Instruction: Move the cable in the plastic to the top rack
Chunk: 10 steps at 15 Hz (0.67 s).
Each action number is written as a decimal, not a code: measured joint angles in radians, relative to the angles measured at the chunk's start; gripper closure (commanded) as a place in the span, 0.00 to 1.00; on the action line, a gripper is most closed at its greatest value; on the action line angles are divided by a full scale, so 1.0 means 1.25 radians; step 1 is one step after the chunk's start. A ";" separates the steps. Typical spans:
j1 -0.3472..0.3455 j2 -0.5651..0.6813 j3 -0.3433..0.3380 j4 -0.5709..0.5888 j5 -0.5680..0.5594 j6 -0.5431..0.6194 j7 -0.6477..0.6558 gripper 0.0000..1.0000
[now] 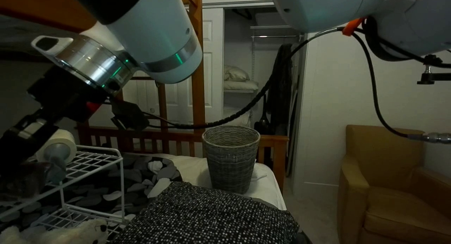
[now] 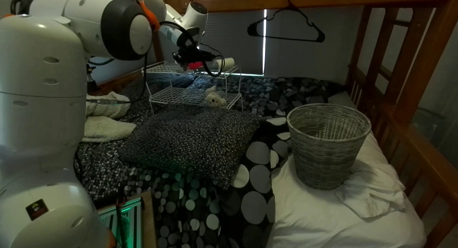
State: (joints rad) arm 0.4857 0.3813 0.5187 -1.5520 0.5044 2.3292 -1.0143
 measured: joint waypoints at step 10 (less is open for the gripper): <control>0.085 0.088 -0.005 0.078 -0.163 0.164 0.168 0.97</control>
State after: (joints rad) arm 0.5926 0.4919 0.5123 -1.4551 0.3004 2.5342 -0.8047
